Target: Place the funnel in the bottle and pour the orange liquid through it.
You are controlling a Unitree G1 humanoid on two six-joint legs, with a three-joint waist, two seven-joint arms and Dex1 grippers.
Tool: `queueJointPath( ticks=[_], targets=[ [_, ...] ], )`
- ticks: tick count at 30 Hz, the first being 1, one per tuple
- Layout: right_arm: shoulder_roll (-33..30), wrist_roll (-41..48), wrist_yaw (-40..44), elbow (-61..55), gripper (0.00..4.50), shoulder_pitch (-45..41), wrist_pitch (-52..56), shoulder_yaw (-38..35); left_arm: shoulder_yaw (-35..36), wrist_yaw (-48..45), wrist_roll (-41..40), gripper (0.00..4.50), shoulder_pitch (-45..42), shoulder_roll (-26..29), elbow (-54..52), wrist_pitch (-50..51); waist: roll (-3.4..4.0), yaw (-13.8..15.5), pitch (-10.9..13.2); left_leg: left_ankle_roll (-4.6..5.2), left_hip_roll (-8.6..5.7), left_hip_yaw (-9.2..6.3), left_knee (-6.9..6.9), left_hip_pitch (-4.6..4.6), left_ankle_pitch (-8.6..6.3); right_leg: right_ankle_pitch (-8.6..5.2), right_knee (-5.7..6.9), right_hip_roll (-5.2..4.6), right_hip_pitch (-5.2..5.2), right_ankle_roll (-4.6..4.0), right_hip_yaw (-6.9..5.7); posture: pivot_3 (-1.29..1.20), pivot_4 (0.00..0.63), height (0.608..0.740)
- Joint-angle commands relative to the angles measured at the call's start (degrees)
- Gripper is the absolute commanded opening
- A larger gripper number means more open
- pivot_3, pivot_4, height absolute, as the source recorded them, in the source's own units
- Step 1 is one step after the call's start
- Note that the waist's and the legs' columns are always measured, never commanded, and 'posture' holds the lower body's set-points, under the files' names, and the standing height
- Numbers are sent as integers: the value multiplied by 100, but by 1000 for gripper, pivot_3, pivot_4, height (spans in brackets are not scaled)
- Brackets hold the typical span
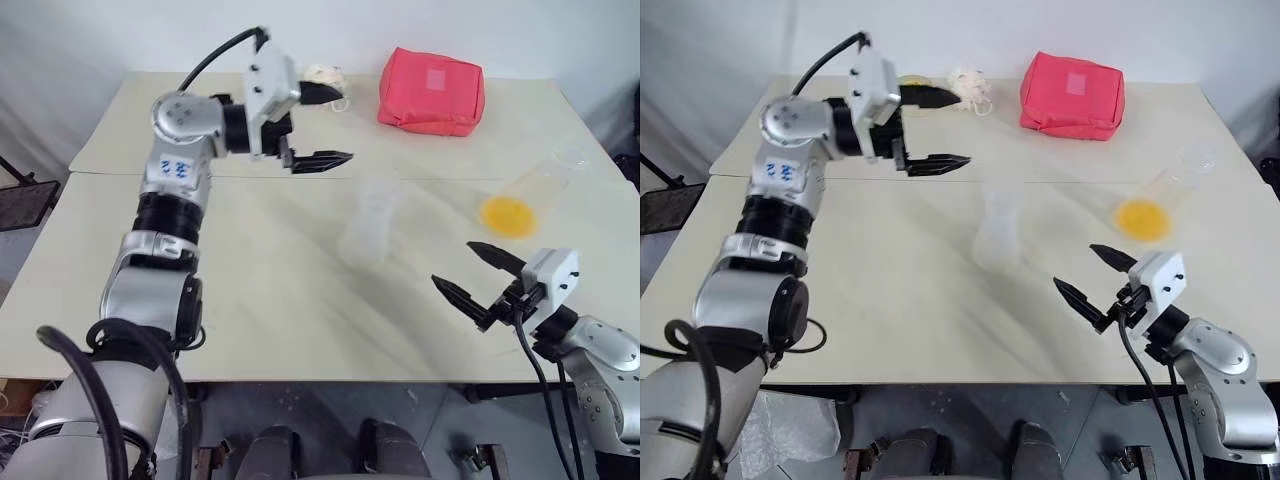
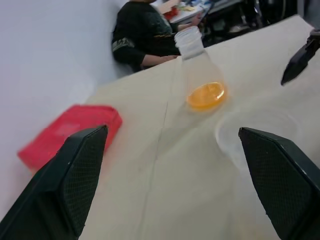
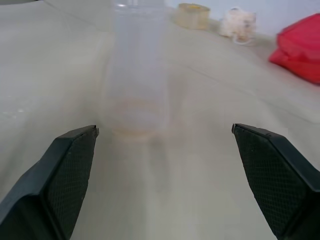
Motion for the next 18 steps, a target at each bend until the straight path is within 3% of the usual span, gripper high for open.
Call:
queueJointPath(
  ticks=[1,7,11,18],
  targets=[
    [-44,100,-227,-153,4500,97,-46,-475,323,-56,-508,4450,478,323,-831,620,0,0,0,0,0,-3,1,1,0,0,5,0,0,0,0,0,150,740],
    [236,51,-1487,-327,4500,38,234,-1232,469,-474,-1016,4450,2146,858,-1869,1194,7,-10,-4,-6,3,-23,0,12,-3,0,22,0,0,0,5,0,150,740],
    [231,-373,-2226,-509,4500,158,472,-1416,472,-810,-1347,4450,2588,837,-2074,1488,6,40,-4,-6,0,-31,18,-3,-3,0,23,0,6,0,7,0,150,740],
    [364,-451,-2785,-382,4500,-21,774,-1342,369,-1031,-1591,4450,2908,774,-2425,1661,8,-21,-6,-7,1,-21,7,9,-3,-1,22,1,2,-1,13,0,150,740]
  ],
)
